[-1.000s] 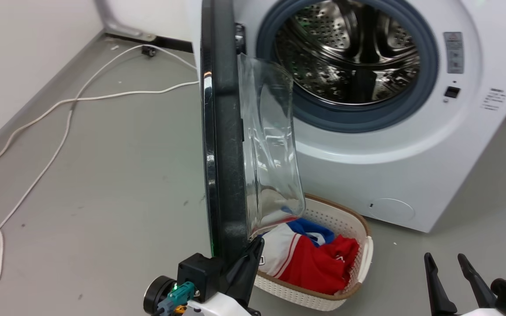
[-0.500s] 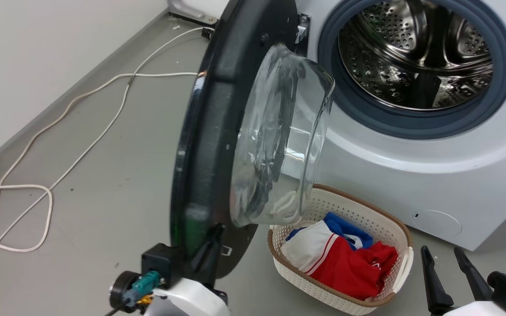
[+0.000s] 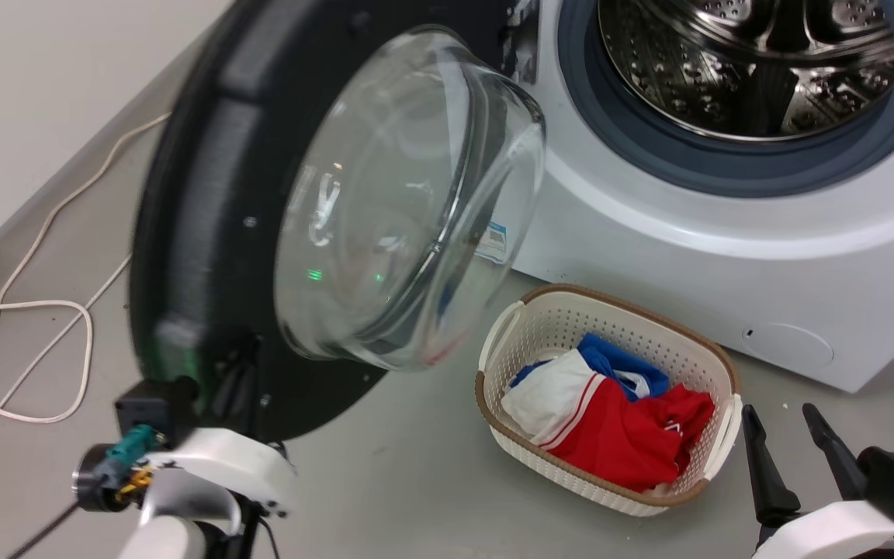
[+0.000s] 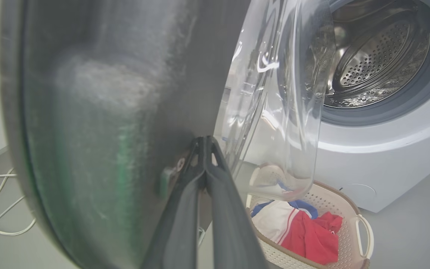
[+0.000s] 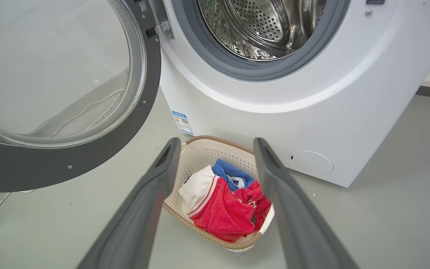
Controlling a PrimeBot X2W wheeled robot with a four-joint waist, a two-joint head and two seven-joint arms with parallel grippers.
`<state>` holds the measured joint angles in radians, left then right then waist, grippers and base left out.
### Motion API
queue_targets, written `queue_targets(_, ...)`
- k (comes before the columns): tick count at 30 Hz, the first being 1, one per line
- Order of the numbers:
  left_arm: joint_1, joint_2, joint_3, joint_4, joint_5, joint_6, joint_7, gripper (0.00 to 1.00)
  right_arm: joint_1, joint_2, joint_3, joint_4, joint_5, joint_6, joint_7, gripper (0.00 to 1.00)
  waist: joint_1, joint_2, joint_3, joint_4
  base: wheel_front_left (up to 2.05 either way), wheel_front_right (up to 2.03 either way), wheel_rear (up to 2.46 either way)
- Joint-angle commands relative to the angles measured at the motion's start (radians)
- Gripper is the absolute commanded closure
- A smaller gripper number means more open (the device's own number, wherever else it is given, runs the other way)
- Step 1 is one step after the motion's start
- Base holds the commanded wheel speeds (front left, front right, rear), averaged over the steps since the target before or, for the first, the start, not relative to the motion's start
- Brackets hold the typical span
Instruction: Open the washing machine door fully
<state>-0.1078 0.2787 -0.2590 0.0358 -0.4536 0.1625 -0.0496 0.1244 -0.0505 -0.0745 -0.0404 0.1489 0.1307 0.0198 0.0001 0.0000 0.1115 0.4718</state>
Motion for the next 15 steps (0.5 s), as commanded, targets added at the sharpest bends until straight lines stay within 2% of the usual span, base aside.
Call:
queue_targets(1, -0.020, 0.016, 0.023, 0.013, -0.004, 0.006, -0.009, 1.00, -0.013, 0.000, -0.002, -0.007, -0.004, 0.000, 0.005, 0.00, -0.0001, 0.0000, 0.019, -0.012, 0.00, 0.00, 0.00)
queue_targets(11, -0.101, 0.076, 0.152, 0.179, -0.078, -0.006, -0.063, 1.00, -0.047, 0.000, -0.011, -0.038, -0.042, 0.000, 0.041, 0.00, -0.0001, 0.0000, 0.085, -0.043, 0.00, 0.00, 0.00)
queue_targets(15, -0.137, 0.104, 0.177, 0.249, -0.095, -0.026, -0.075, 1.00, -0.054, 0.000, -0.017, -0.047, -0.049, 0.000, 0.049, 0.00, -0.0001, 0.0000, 0.100, -0.046, 0.00, 0.00, 0.00)
